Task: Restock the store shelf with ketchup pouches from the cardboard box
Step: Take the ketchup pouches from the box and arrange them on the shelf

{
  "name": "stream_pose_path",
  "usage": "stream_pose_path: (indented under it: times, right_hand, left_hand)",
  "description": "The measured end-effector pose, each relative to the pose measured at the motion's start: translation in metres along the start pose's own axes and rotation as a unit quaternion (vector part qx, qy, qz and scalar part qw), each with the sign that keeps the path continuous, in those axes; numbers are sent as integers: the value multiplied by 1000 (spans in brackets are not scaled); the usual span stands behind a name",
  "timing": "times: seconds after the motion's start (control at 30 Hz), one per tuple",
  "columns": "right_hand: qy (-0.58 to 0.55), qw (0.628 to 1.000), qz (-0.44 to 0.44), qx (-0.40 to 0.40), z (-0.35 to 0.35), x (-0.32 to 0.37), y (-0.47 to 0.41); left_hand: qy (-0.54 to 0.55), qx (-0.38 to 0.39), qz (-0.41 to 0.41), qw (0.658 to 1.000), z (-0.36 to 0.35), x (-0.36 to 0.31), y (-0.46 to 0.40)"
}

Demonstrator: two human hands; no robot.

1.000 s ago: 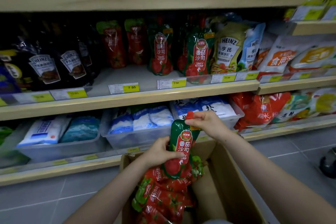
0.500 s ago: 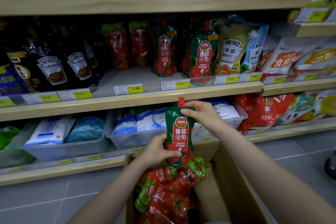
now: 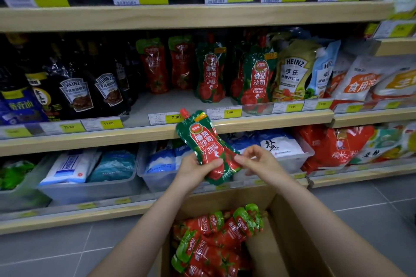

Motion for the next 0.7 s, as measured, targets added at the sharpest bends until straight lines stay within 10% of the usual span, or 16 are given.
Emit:
stream_pose_path:
  times: [0.13, 0.5, 0.7]
  right_hand:
    - [49, 997, -58, 31, -18, -14, 3]
    - [-249, 960, -120, 45, -37, -22, -4]
    - [-11, 994, -110, -13, -13, -19, -7]
  left_hand:
    - [-1, -54, -21, 998, 4, -12, -8]
    - [-42, -74, -61, 994, 5, -11, -6]
    - [-147, -26, -92, 985, 11, -18, -12]
Point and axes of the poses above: each hand's wrist, its own y-axis away from the middle knuckle, its own z-axis out of the back of the hand, x = y × z, the point moved 7 cm from there along -y, towards the middle knuckle, and after that the axes turned 7 degrees about -z, right-handed, at the moved point
